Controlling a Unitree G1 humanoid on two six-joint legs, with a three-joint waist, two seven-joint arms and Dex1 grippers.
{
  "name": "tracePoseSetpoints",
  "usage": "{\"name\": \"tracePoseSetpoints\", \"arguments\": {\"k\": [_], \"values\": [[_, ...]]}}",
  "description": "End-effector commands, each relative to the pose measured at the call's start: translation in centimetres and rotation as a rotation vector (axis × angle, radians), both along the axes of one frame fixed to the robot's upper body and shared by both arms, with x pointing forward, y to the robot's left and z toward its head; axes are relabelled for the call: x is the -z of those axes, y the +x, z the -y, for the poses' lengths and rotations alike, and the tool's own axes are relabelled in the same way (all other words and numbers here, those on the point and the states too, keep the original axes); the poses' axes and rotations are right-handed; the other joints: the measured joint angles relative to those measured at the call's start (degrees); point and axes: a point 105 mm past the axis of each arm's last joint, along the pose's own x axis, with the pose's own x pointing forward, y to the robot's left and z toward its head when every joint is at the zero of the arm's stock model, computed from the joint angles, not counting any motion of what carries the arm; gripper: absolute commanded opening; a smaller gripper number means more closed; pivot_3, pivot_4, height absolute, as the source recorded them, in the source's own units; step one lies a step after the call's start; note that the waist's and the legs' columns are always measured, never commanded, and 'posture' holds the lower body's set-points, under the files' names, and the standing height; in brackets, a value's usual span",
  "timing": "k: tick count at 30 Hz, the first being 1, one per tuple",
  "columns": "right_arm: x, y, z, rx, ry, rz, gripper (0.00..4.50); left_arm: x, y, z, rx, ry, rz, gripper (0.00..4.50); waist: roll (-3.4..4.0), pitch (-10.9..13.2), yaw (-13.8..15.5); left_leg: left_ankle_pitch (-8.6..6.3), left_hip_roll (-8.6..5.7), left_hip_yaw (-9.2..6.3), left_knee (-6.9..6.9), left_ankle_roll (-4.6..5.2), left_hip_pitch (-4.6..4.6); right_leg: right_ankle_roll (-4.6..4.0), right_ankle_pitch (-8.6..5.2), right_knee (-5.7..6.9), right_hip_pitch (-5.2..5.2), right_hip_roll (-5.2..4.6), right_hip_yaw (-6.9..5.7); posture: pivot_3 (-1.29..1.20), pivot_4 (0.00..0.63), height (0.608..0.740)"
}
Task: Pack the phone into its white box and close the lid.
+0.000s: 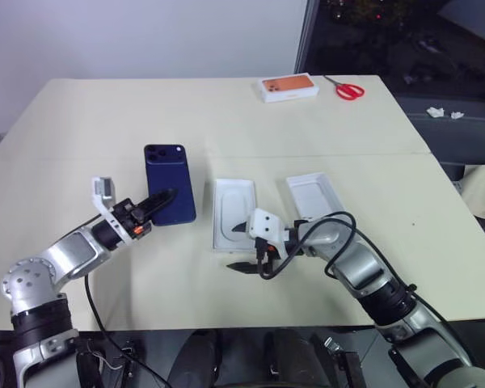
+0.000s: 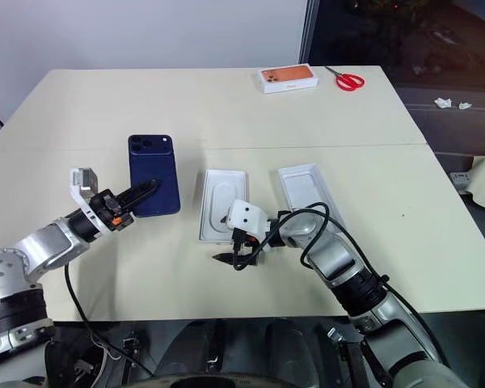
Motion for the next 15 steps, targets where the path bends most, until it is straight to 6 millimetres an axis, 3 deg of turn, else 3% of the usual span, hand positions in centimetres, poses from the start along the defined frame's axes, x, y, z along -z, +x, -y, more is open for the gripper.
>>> {"name": "tracePoseSetpoints", "arguments": {"k": [1,2,6,8,12,13,15], "values": [[-0.07,0.13,0.23,-0.018,-0.027,0.039,3.16,-1.82,-0.28,0.41,0.013,-0.029,0.084,0.00,0.00,0.00,-0.02,0.00,0.00,0.00,0.00,0.00,0.00,0.00,0.00,0.00,0.00,0.00,0.00,0.00,0.150,0.740],[-0.07,0.11,0.25,-0.019,-0.026,0.037,2.70,-1.80,-0.28,0.47,0.014,-0.029,0.083,0.00,0.00,0.00,0.00,0.00,0.00,0.00,0.00,0.00,0.00,0.00,0.00,0.00,0.00,0.00,0.00,0.00,0.150,0.740],[-0.28,-0.06,0.07,-0.031,-0.011,0.029,2.70,-1.68,-0.25,0.66,0.017,-0.025,0.081,0.00,0.00,0.00,0.00,0.00,0.00,0.00,0.00,0.00,0.00,0.00,0.00,0.00,0.00,0.00,0.00,0.00,0.150,0.740],[-0.31,-0.05,0.05,-0.033,-0.013,0.032,2.23,-1.65,-0.21,0.68,0.017,-0.026,0.080,0.00,0.00,0.00,0.00,0.00,0.00,0.00,0.01,0.00,0.00,0.00,0.00,0.00,0.01,0.00,0.00,0.00,0.150,0.740],[-0.14,-0.19,0.00,-0.042,-0.018,0.032,0.58,-1.61,-0.21,0.81,0.024,-0.023,0.077,0.00,-0.01,-0.01,-0.04,-0.01,0.00,0.00,0.02,0.01,0.01,0.00,0.00,0.00,0.02,0.00,0.00,0.00,0.150,0.740],[-0.16,-0.16,0.00,-0.041,-0.021,0.039,0.35,-1.62,-0.23,0.85,0.026,-0.023,0.077,0.00,-0.01,-0.01,-0.15,-0.01,0.00,0.00,0.02,0.01,0.01,0.00,0.00,0.01,0.02,0.00,0.00,0.00,0.150,0.740],[-0.19,-0.12,-0.01,-0.037,-0.018,0.042,0.35,-1.62,-0.26,0.88,0.028,-0.022,0.076,0.00,-0.01,-0.01,-0.16,-0.01,0.01,0.00,0.00,0.01,0.03,0.00,0.00,0.03,0.01,0.01,0.00,0.00,0.150,0.740]]}}
